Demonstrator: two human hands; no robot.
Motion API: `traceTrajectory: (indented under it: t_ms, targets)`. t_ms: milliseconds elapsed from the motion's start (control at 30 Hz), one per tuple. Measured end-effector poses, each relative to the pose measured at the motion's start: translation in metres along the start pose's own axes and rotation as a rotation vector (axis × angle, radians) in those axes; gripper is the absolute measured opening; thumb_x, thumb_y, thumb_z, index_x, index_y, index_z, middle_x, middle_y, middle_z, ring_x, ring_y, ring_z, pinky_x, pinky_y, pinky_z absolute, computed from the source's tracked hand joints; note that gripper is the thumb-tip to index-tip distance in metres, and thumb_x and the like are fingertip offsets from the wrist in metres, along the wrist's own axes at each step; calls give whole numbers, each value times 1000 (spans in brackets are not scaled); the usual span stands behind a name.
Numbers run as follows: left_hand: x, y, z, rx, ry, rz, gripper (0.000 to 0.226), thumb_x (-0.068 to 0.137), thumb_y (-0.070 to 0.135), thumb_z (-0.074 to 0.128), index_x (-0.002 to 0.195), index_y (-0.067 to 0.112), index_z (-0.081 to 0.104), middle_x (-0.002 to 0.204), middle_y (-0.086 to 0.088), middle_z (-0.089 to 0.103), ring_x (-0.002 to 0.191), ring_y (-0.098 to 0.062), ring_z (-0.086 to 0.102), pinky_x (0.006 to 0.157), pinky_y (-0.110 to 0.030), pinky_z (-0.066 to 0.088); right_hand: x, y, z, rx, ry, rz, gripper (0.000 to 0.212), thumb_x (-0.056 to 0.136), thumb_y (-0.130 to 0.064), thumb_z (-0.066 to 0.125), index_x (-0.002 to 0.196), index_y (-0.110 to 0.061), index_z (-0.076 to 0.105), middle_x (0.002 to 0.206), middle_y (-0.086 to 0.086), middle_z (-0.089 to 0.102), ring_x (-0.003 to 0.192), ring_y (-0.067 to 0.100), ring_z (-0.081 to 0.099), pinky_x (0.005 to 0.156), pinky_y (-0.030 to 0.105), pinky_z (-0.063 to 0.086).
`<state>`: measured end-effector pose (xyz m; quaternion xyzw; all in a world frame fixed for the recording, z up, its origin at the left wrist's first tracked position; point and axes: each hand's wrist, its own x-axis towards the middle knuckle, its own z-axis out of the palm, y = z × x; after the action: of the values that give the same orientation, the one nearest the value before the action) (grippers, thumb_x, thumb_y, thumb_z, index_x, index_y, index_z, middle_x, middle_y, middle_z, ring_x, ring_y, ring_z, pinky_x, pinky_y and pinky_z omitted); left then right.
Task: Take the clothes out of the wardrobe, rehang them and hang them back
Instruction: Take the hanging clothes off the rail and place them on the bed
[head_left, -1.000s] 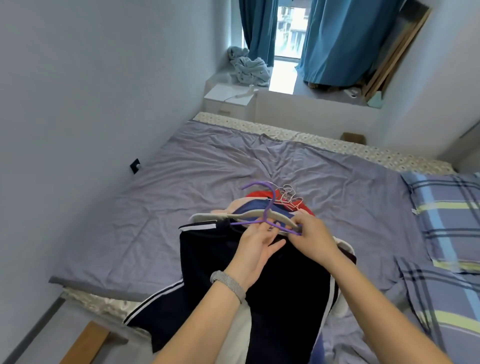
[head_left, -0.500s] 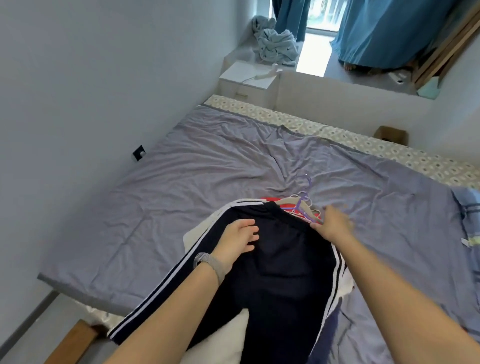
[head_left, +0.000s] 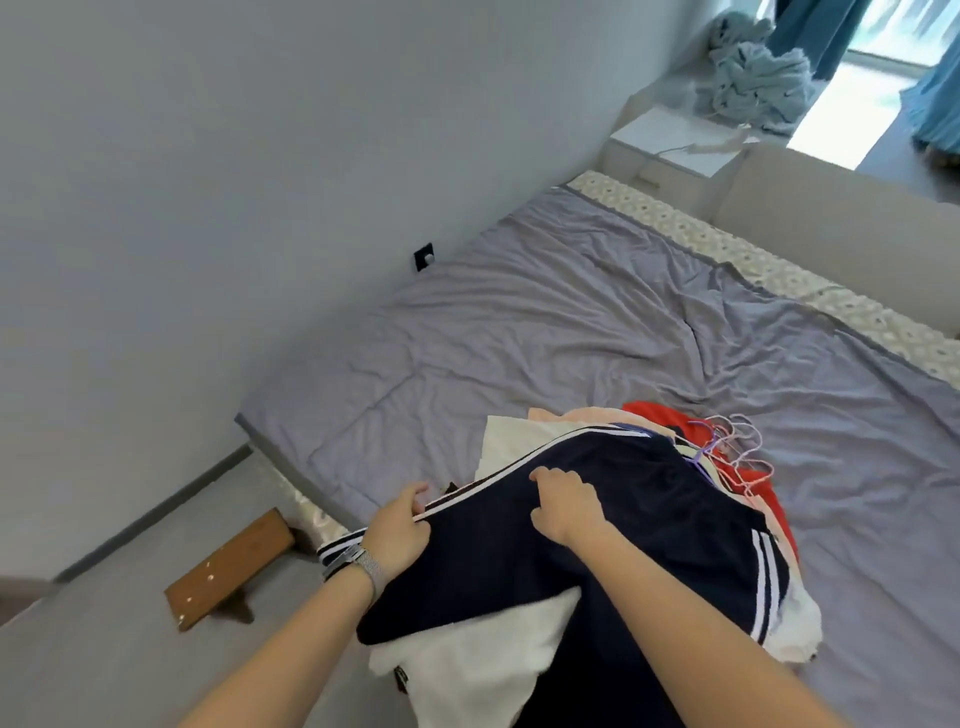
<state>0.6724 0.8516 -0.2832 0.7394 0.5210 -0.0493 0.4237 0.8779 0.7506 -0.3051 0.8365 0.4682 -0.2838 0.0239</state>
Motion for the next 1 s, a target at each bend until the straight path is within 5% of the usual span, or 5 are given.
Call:
traceTrajectory:
  t_ms: [267, 467, 600, 733, 1000]
  targets:
    - [-148, -179, -120, 55, 214, -163, 68, 82, 8, 61, 143, 15, 32, 137, -10, 47, 119, -24, 52, 92, -26, 42, -56, -196, 16, -55, -20, -306, 60, 84, -19, 58, 140, -18, 39, 135, 6, 52, 123, 27, 48, 98, 37, 43]
    - [-347, -347, -165, -50, 436, -454, 69, 83, 23, 66, 143, 21, 32, 137, -9, 48, 116, -24, 55, 95, -32, 45, -146, -374, 93, -184, -125, -663, 55, 79, -27, 61, 130, -18, 46, 125, 9, 57, 118, 31, 52, 94, 38, 47]
    - [-495, -426, -143, -123, 614, -666, 62, 88, 24, 61, 143, 17, 33, 137, -6, 48, 119, -20, 51, 98, -25, 36, -242, -507, 154, -329, -199, -1009, 57, 81, -31, 60, 135, -34, 41, 133, 7, 52, 123, 30, 47, 96, 40, 46]
    - [-625, -475, -98, -233, 781, -853, 63, 86, 23, 62, 142, 15, 35, 138, -7, 48, 125, -20, 46, 104, -29, 36, -360, -607, 225, -449, -292, -1328, 59, 86, -32, 59, 140, -28, 36, 137, 9, 49, 127, 30, 43, 102, 41, 43]
    - [-776, -486, -12, -501, 1055, -1156, 58, 85, 37, 60, 136, 16, 42, 125, -1, 50, 113, -24, 54, 88, -29, 43, -570, -663, 349, -675, -599, -1832, 60, 83, -26, 64, 139, -21, 42, 132, 10, 54, 123, 27, 50, 101, 32, 43]
